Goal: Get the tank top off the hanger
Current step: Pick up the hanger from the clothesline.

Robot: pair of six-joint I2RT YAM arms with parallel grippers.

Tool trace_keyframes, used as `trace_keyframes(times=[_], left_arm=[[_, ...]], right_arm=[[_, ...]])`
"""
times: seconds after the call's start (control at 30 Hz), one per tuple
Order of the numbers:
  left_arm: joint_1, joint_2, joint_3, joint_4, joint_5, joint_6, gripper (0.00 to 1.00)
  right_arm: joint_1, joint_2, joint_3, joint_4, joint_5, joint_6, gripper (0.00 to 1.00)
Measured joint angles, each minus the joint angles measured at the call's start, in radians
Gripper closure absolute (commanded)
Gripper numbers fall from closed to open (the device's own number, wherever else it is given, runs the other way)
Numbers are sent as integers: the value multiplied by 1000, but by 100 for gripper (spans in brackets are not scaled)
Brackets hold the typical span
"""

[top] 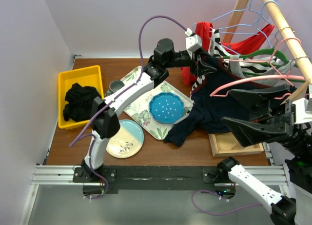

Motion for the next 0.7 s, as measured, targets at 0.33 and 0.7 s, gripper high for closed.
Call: trace_keyframes(times=[0.33,0.7], left_arm=[[-105,-108,-65,-102,-32,116,65],[-124,-145,-114,-142,-126,183,100]], right_arm=[[0,0,-16,6,17,2,4],[0,-22,-17,7,25,4,4]])
